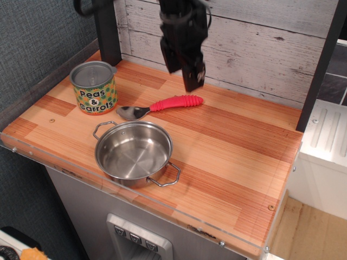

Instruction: Move red utensil to bottom right corner with metal facing corner.

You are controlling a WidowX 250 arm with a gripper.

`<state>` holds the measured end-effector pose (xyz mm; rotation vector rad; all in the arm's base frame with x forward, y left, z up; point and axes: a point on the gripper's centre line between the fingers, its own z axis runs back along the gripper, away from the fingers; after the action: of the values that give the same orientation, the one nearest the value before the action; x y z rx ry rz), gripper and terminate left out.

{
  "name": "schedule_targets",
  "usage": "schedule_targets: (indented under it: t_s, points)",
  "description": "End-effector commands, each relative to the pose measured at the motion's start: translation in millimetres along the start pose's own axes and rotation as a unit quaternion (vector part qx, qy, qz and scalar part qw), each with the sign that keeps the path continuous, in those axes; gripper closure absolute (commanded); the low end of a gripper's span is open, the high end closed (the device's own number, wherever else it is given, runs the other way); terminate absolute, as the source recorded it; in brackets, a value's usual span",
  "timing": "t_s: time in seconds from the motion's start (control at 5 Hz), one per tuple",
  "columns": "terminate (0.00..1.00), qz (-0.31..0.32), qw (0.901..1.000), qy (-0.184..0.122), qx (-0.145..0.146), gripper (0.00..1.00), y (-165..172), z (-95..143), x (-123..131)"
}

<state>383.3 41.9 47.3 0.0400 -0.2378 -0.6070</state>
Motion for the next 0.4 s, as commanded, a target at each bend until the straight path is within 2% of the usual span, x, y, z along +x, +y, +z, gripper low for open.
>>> schedule_targets:
  t_s: [0.0, 0.2]
  points:
    - [0.0, -0.054, 0.9983, -0.004, 0.023, 0.0, 1.0, -18.8, 3.1]
    - [0.0, -0.051, 0.9984, 0.012, 0.023, 0.0, 1.9, -28.4, 0.4]
